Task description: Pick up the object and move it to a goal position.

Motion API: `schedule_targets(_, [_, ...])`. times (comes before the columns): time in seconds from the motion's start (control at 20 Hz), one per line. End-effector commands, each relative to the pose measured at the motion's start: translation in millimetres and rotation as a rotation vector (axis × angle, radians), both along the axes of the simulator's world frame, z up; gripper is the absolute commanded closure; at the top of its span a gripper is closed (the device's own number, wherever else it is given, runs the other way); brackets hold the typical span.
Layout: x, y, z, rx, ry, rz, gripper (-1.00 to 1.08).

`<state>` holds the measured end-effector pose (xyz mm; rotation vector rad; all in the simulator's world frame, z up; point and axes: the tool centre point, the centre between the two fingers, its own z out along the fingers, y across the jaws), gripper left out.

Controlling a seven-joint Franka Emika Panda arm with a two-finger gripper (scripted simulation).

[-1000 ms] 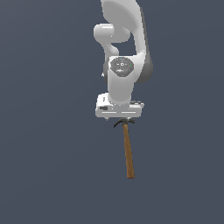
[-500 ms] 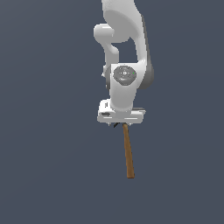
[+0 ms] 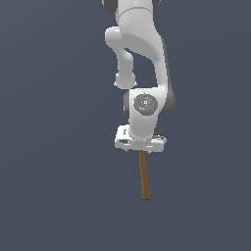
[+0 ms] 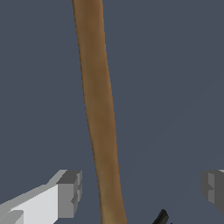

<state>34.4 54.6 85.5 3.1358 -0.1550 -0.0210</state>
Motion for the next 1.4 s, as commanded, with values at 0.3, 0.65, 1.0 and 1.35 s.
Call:
schedule_targets(0.3, [11.6, 7.2, -18.5, 0.001, -0.013, -0.026, -0.92])
schedule_targets(0.65, [10.6, 7.0, -26.9, 0.001, -0.012, -0.025, -0.92])
schedule_targets(1.0, [10.1, 7.3, -60.7, 0.001, -0.013, -0.026, -0.92])
schedule_targets(1.35, [11.6, 7.4, -68.8, 0.001, -0.014, -0.026, 1.08])
